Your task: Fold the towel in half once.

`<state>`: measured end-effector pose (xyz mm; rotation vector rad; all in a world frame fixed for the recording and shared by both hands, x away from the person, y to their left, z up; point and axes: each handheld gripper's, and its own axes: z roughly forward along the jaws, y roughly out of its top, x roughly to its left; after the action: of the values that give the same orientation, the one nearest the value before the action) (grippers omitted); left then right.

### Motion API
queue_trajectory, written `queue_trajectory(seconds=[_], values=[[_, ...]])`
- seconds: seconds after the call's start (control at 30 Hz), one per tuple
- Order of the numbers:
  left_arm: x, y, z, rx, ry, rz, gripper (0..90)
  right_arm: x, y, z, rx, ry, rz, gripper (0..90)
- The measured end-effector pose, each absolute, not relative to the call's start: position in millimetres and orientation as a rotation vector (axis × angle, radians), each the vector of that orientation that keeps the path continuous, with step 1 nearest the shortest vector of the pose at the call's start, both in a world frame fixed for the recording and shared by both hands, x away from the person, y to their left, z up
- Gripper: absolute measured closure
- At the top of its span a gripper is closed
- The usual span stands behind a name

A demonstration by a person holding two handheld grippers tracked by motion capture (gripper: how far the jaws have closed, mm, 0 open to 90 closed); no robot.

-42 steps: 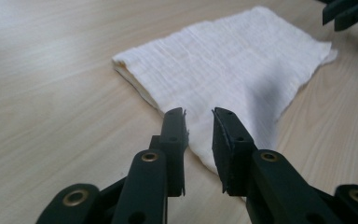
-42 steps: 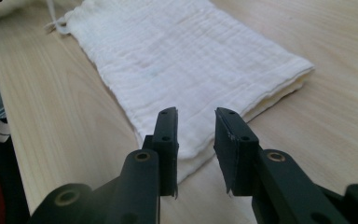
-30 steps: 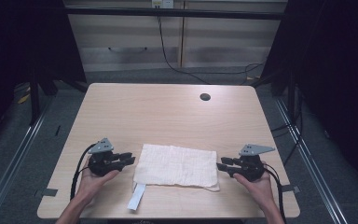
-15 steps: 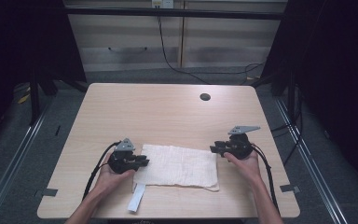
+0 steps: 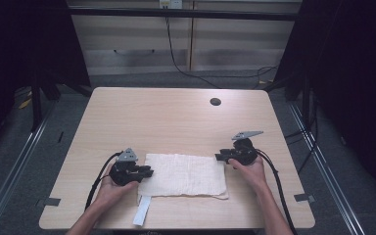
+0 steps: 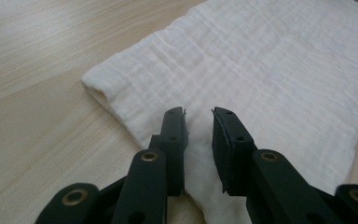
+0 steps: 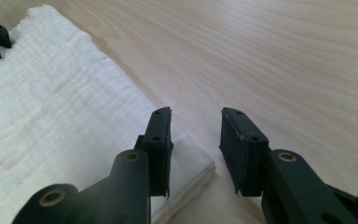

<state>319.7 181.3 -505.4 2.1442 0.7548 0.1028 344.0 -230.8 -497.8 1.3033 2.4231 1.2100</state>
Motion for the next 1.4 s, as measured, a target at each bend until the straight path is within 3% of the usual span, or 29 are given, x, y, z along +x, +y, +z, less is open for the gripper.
queue_trajectory(seconds=[0.3,0.67,0.9,1.17,1.4], values=[[317.9,183.5,-505.9,2.128,0.774,0.092,72.5,339.9,-229.8,-503.1,1.292,2.45,1.173,64.4],[315.0,183.3,-506.2,2.124,0.785,0.102,71.3,337.1,-230.5,-505.2,1.289,2.478,1.187,85.1],[307.5,187.3,-502.0,2.131,0.783,0.099,66.9,338.8,-230.9,-506.3,1.31,2.465,1.204,87.3],[342.9,214.1,-486.5,2.033,0.867,0.123,59.7,339.7,-230.5,-506.4,1.299,2.467,1.204,87.2],[371.4,206.2,-490.4,2.029,0.883,0.103,57.4,340.2,-230.2,-507.1,1.302,2.463,1.214,87.1]])
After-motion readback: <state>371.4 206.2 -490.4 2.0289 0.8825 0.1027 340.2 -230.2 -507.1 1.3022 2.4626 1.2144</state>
